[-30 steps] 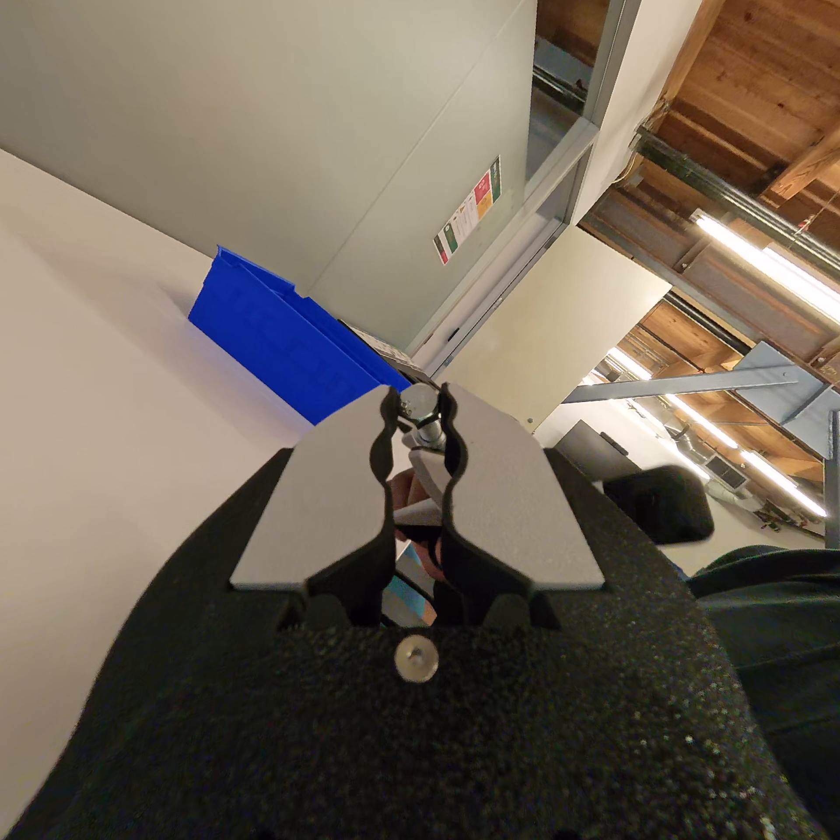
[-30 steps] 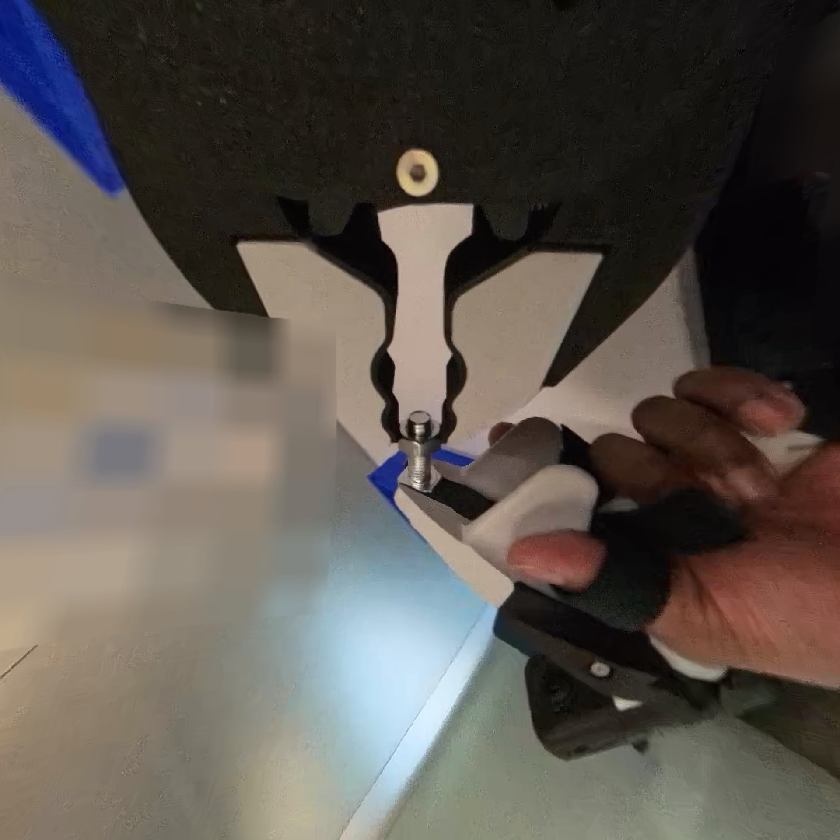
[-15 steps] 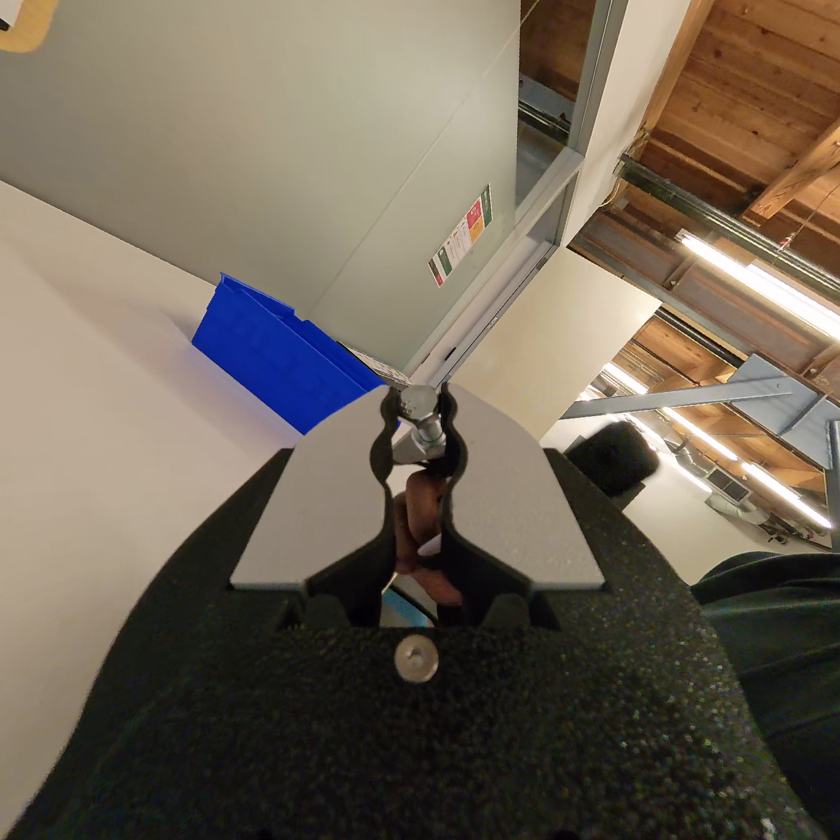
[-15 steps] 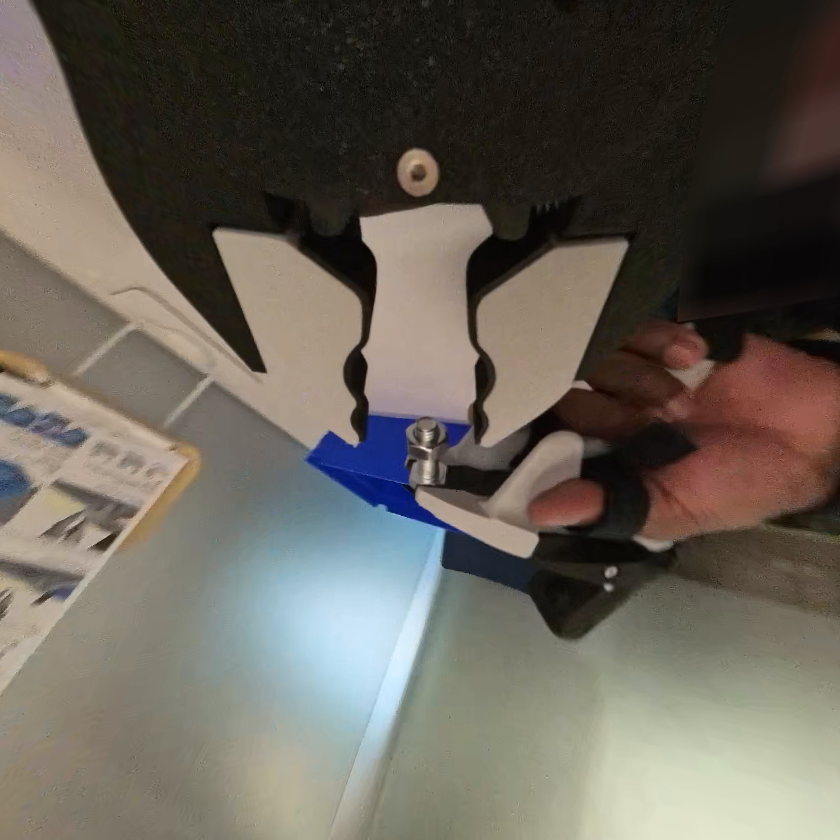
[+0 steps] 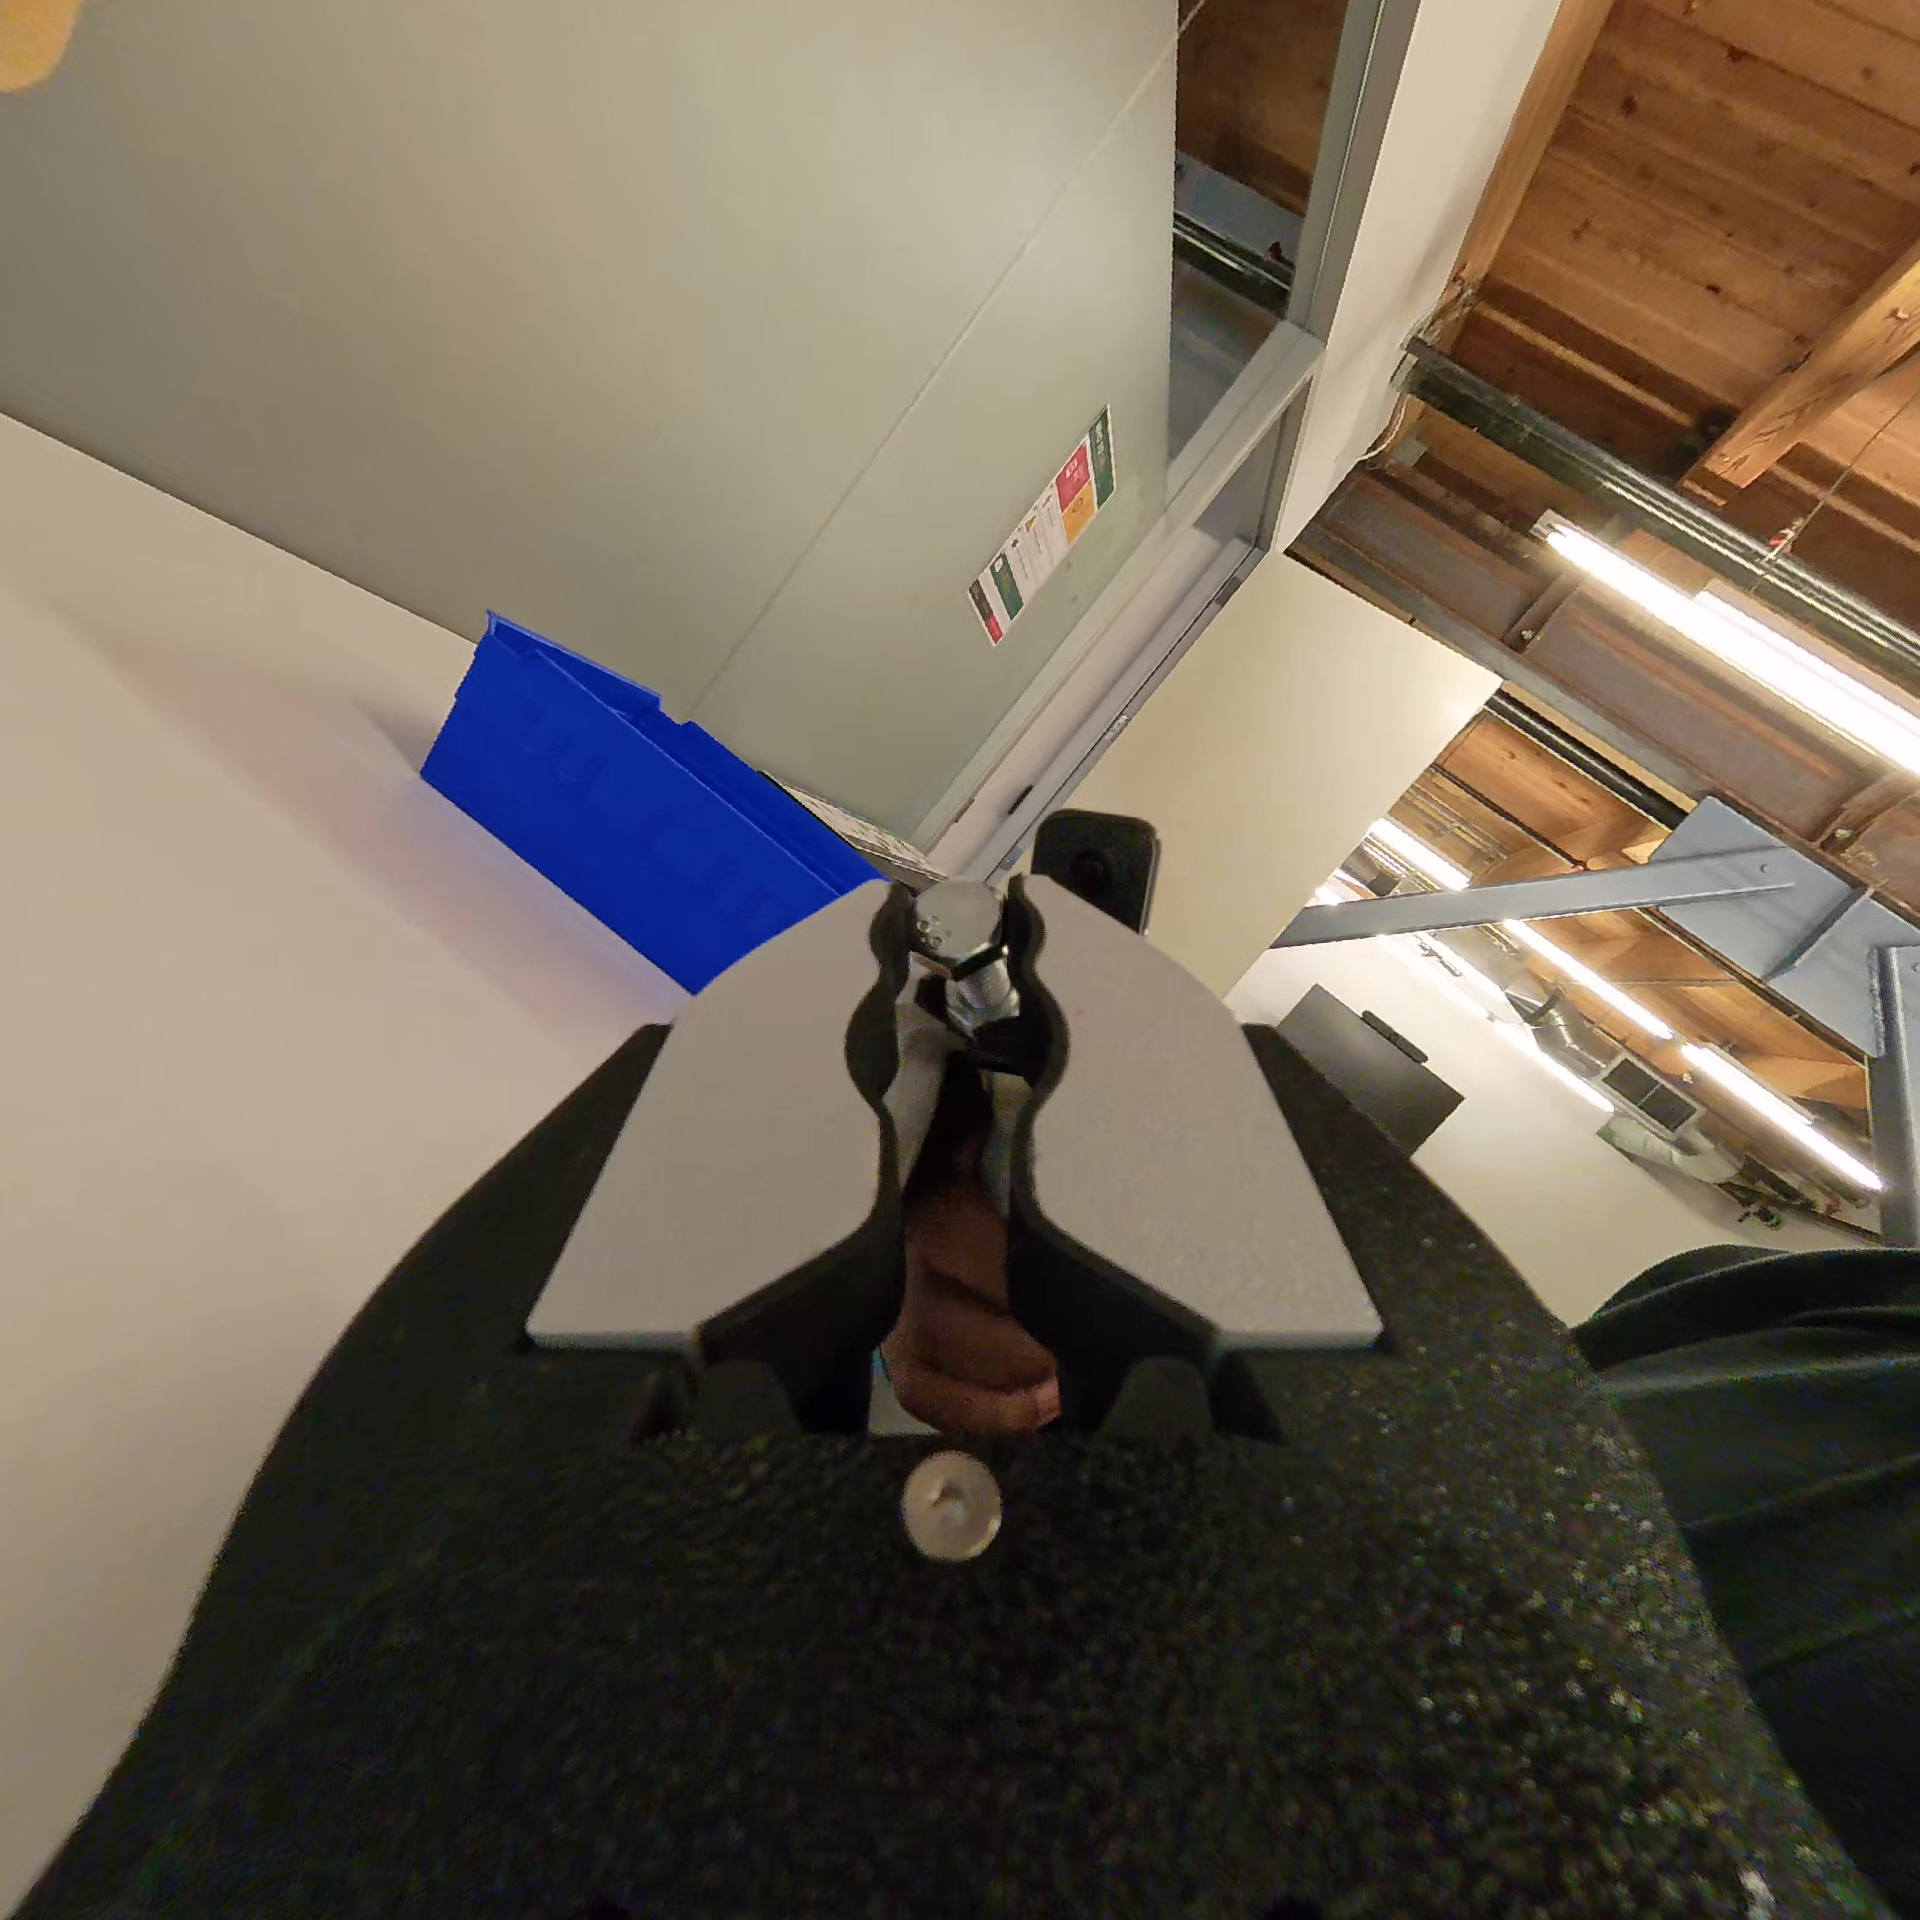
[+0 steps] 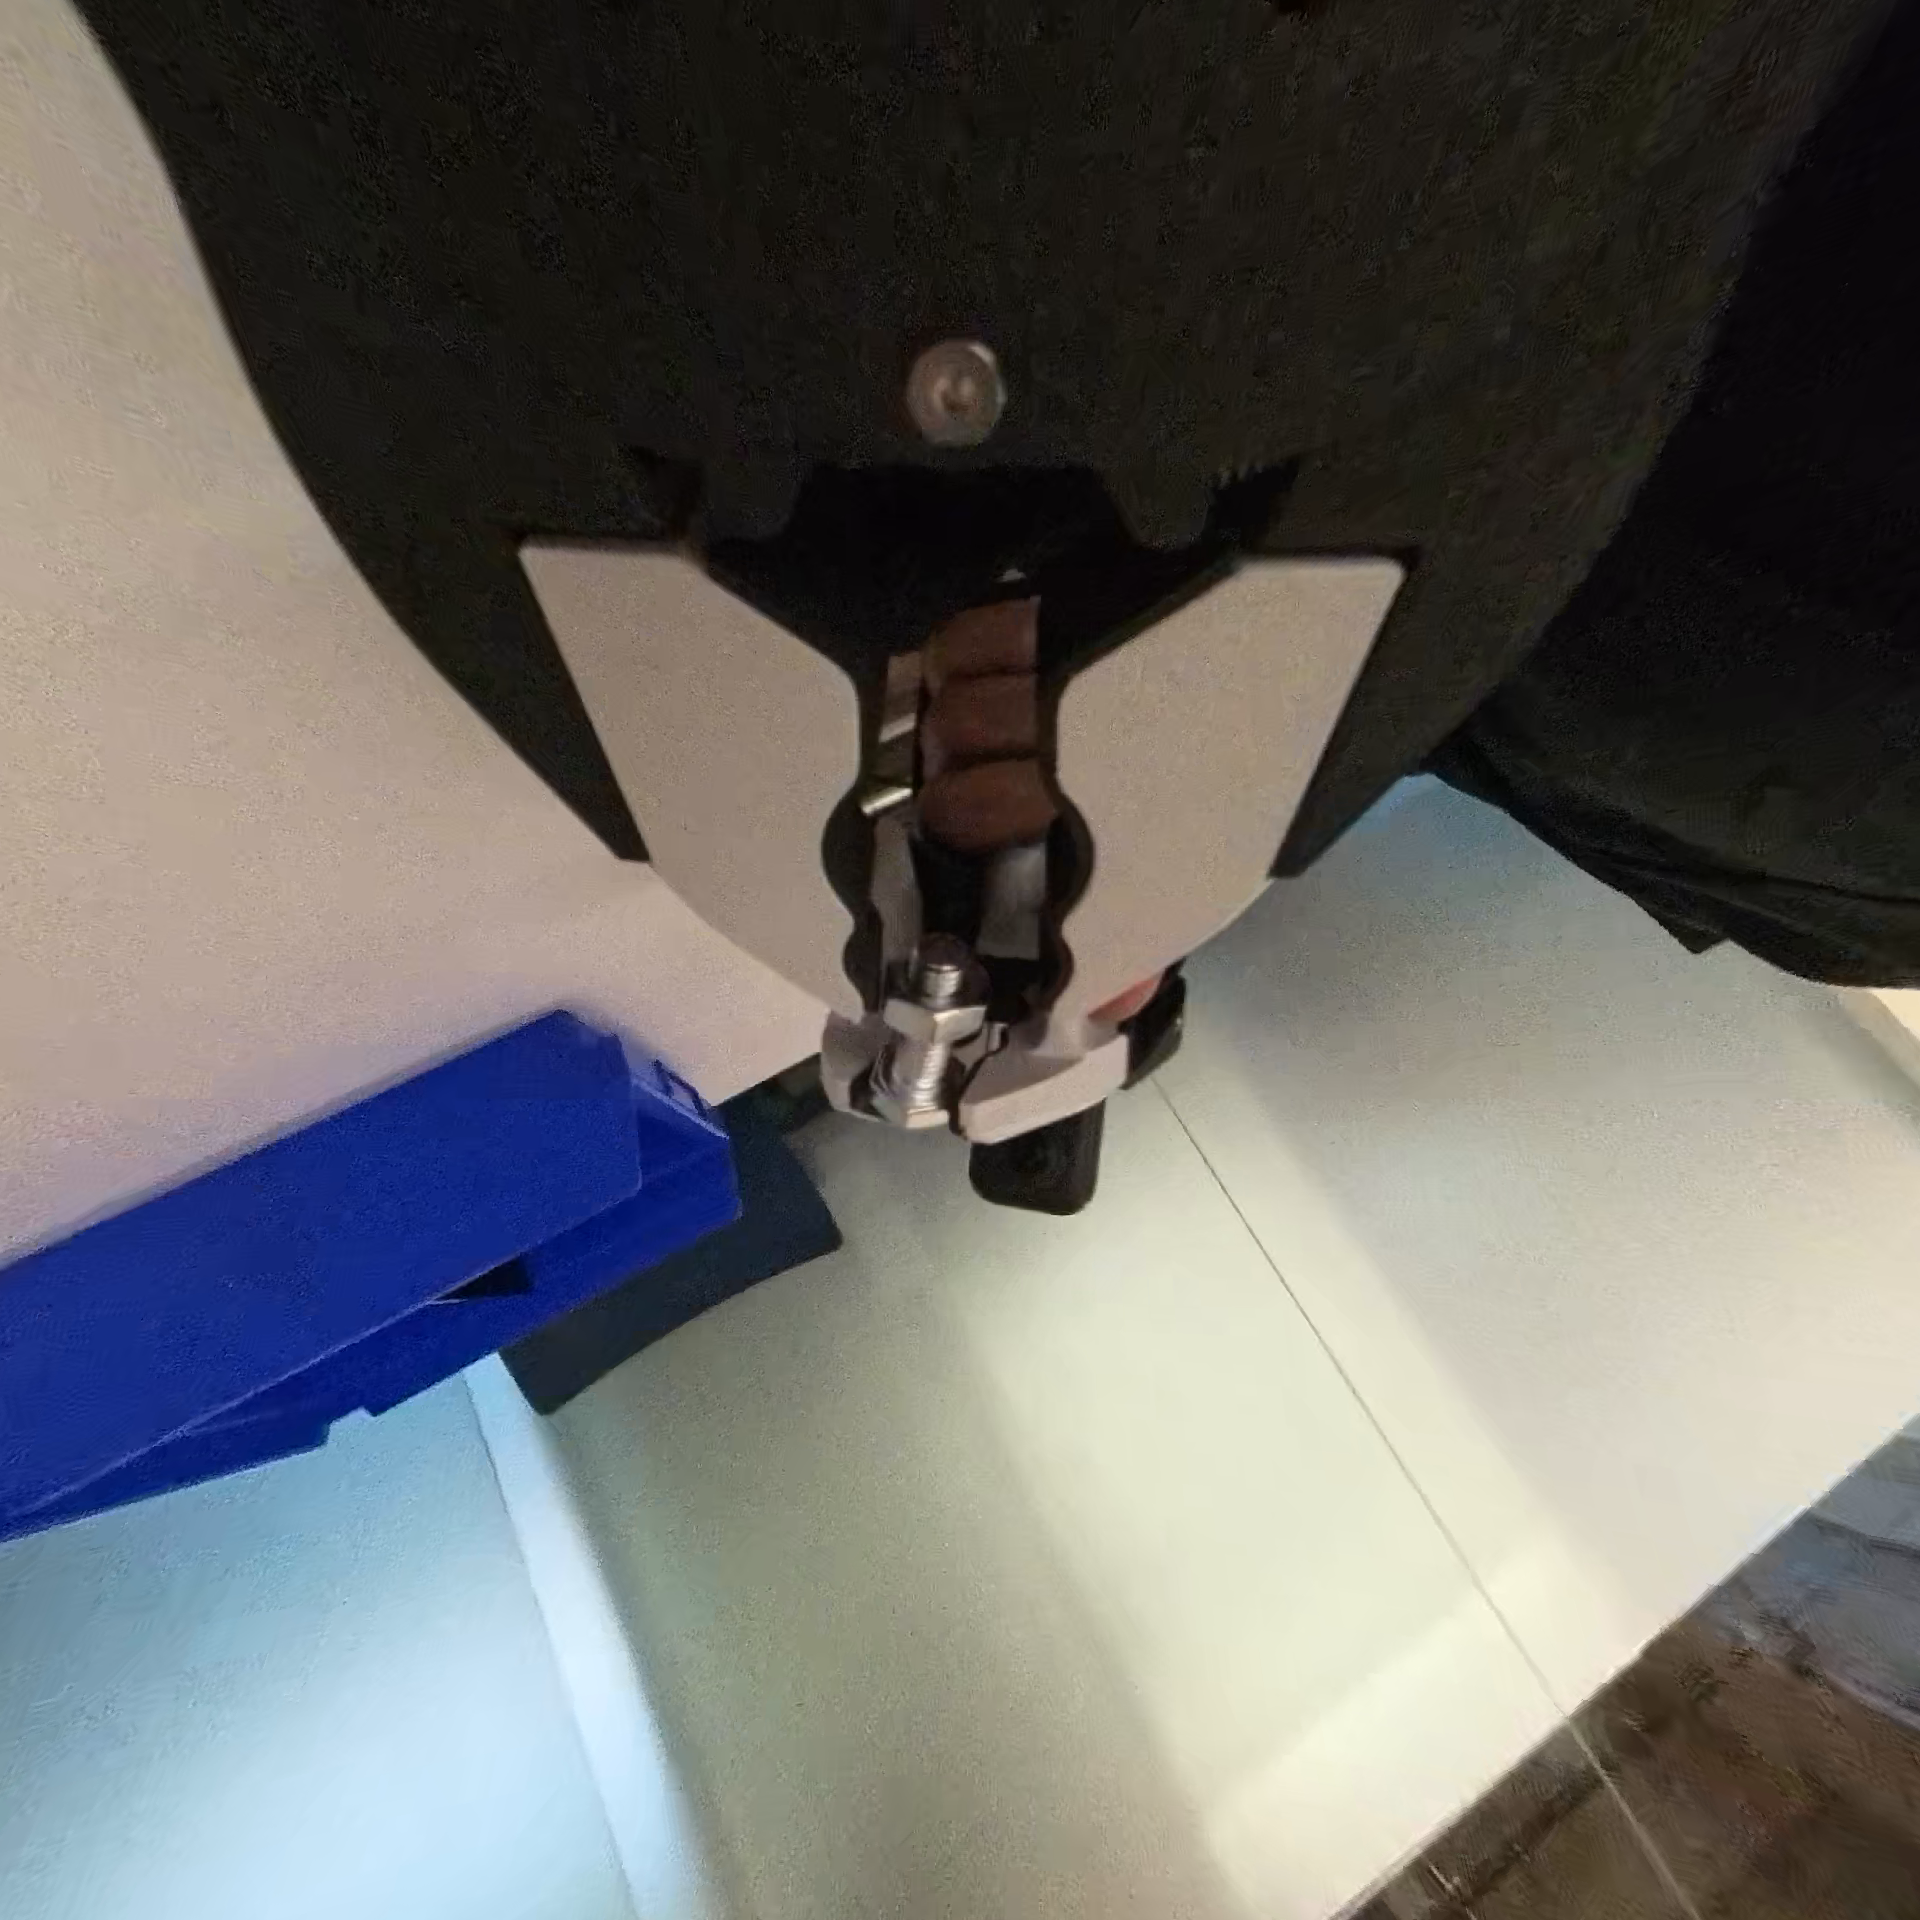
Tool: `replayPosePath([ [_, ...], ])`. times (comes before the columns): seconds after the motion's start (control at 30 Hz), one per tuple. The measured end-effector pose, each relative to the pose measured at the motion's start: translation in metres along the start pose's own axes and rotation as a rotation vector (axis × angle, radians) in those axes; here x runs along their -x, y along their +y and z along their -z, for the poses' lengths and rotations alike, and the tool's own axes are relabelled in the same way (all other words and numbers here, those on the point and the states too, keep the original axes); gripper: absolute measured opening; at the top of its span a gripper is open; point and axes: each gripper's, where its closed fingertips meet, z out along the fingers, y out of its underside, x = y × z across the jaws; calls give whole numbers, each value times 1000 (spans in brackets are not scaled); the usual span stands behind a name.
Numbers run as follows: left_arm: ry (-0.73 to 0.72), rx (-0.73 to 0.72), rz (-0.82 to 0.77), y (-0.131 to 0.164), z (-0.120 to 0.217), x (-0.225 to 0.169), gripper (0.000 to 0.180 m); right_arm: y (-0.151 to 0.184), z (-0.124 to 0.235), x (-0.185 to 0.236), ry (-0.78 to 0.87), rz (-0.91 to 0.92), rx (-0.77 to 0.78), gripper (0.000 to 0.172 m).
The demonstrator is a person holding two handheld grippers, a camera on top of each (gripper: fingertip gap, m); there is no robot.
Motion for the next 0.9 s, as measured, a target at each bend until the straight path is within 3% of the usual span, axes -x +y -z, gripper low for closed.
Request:
replayPosePath([
  [0.07, -5, -14, 6, -2, 3, 1, 17, 1, 2, -2, 70, 195, -1, 39],
  [0.27, -34, -5, 15, -1, 3, 6, 16, 3, 7, -16, 501, 1167, 166, 45],
  [0.37, -38, 18, 19, 3, 1, 7, 17, 7, 4, -19, 596, 1375, 239, 33],
  [0.4, -38, 25, 16, 5, 0, 7, 17, 6, 4, -20, 612, 1358, 232, 22],
  [0.47, -40, 26, 1, 5, 0, 7, 17, 7, 3, -20, 559, 1139, 208, 20],
  [0.6, 7, 9, -27, 1, 2, -1, 17, 6, -2, -6, 189, 226, 82, 20],
  [0.67, 25, 0, -39, 0, 1, -4, 17, 0, -1, 2, 8, -36, 24, 20],
  [0.7, 23, -4, -42, -1, 1, -5, 17, -3, 1, 4, -32, -43, -3, 24],
  [0.77, 10, -11, -44, -2, 2, -4, 17, -4, 4, -1, 47, 120, -24, 37],
  [0.9, -20, -11, -19, -4, 4, 2, 17, -6, 11, -13, 387, 816, 46, 45],
])
